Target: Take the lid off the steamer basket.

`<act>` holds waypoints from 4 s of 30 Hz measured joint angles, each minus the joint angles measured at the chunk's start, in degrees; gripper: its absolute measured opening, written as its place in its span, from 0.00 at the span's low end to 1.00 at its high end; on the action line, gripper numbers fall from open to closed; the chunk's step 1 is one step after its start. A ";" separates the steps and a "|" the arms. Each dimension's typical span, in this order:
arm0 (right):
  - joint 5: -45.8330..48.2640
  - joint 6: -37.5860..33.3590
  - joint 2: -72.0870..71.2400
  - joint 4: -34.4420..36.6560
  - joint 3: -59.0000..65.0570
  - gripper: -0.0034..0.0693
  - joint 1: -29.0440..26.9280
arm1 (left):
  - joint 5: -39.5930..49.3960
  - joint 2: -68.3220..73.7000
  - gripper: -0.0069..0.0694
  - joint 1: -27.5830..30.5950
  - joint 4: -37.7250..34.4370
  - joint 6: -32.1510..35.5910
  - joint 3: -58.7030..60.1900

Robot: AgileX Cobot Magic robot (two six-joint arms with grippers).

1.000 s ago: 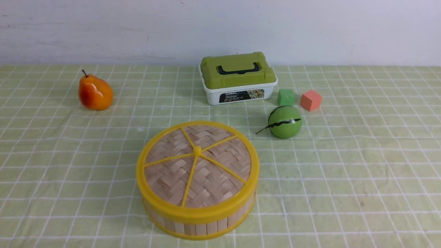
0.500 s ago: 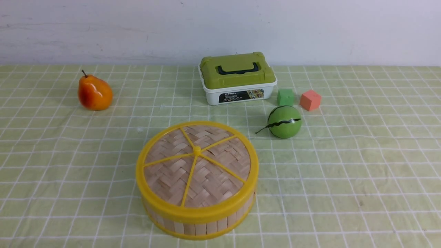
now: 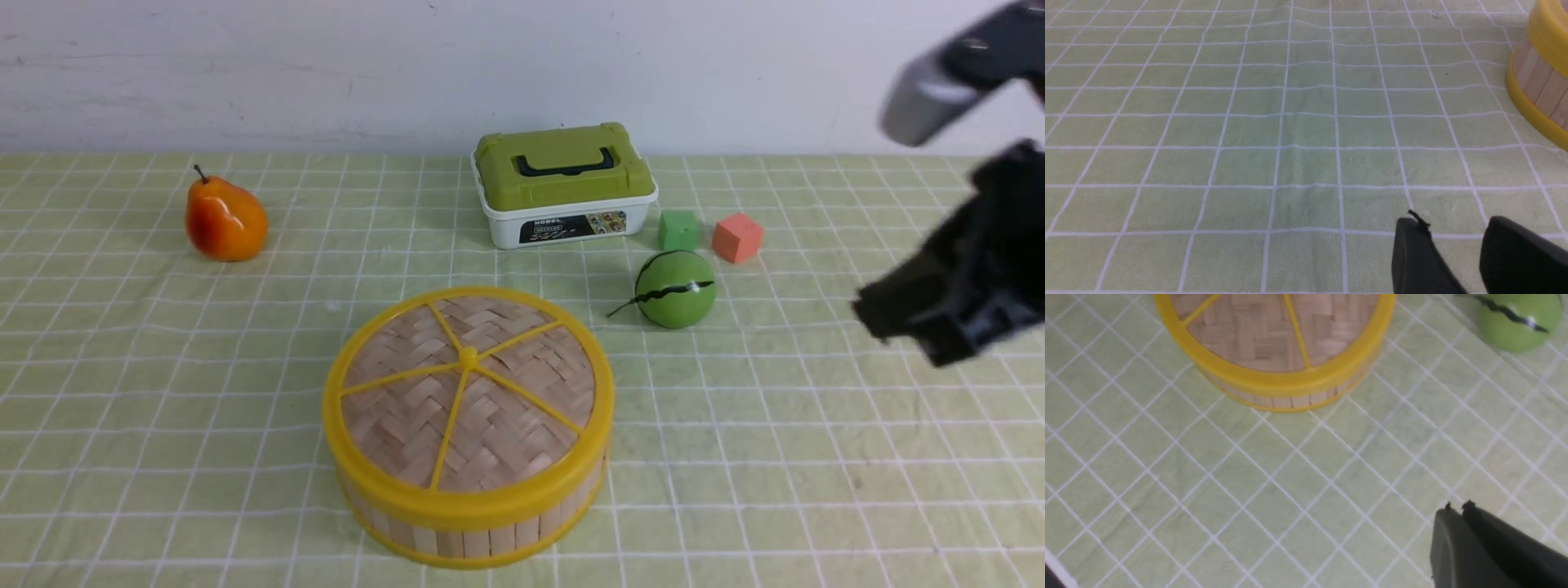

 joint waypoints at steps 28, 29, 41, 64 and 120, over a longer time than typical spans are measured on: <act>-3.42 7.23 51.12 -3.52 -39.76 0.58 15.29 | 0.00 0.00 0.40 0.00 0.00 0.00 0.00; -3.13 7.23 51.31 -3.52 -39.76 0.54 15.29 | 0.00 0.00 0.40 0.00 0.00 0.00 0.00; -1.53 7.23 50.19 -3.98 -39.86 0.16 15.39 | 0.00 0.00 0.40 0.00 0.00 0.00 0.00; -7.77 8.77 12.43 -7.63 -0.87 0.16 -6.22 | 0.00 0.00 0.40 0.00 0.00 0.00 0.00; -27.20 17.43 -49.41 -19.08 37.17 0.03 -6.57 | 0.00 0.00 0.40 0.00 0.00 0.00 0.00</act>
